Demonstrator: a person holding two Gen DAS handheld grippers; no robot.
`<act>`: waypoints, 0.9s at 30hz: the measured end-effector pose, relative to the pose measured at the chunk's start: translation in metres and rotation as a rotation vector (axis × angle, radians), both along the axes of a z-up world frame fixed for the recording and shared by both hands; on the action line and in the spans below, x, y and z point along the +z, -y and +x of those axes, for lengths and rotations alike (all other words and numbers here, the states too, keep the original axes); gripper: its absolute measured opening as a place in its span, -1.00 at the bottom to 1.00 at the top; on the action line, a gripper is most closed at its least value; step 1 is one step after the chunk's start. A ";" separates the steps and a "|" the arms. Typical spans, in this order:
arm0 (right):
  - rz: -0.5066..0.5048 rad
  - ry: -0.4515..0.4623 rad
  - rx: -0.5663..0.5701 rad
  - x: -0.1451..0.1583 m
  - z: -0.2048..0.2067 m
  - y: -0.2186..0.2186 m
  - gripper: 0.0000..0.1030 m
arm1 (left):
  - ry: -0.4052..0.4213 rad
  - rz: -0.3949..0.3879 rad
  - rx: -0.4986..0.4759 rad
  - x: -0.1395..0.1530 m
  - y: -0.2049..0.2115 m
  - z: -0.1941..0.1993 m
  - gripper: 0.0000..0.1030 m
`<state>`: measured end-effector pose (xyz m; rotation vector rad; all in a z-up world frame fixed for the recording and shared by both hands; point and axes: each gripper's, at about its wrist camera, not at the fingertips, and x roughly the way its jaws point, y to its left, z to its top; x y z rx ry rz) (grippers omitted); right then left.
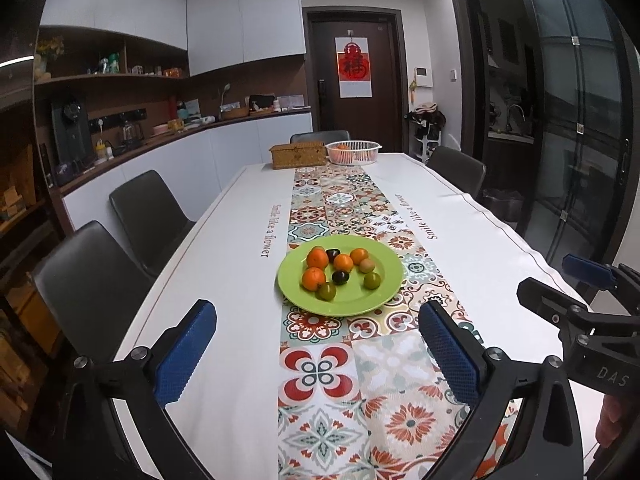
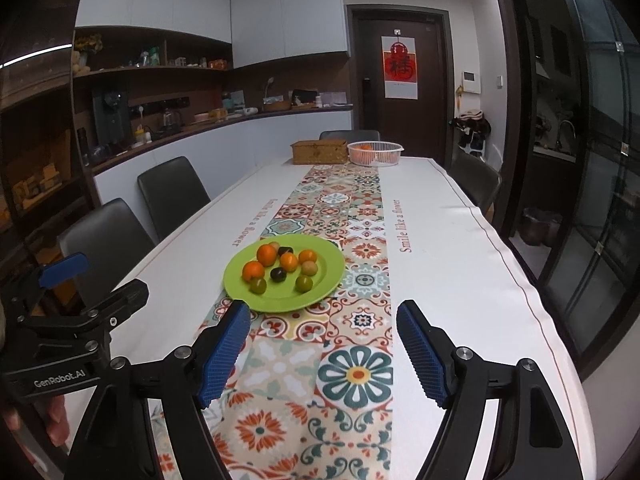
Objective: Organize fruits
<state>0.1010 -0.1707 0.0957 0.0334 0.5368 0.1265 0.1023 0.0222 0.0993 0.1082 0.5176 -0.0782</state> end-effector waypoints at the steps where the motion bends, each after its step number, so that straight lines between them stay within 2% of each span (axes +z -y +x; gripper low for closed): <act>1: -0.001 0.001 -0.003 0.000 -0.003 0.001 0.57 | 0.003 0.003 0.004 0.001 0.001 -0.004 1.00; 12: -0.022 0.024 -0.011 0.004 -0.035 0.007 0.59 | 0.010 0.000 -0.002 0.004 0.007 -0.030 1.00; 27: -0.004 0.024 -0.013 0.005 -0.045 0.012 0.59 | 0.045 0.018 0.008 0.011 0.010 -0.044 1.00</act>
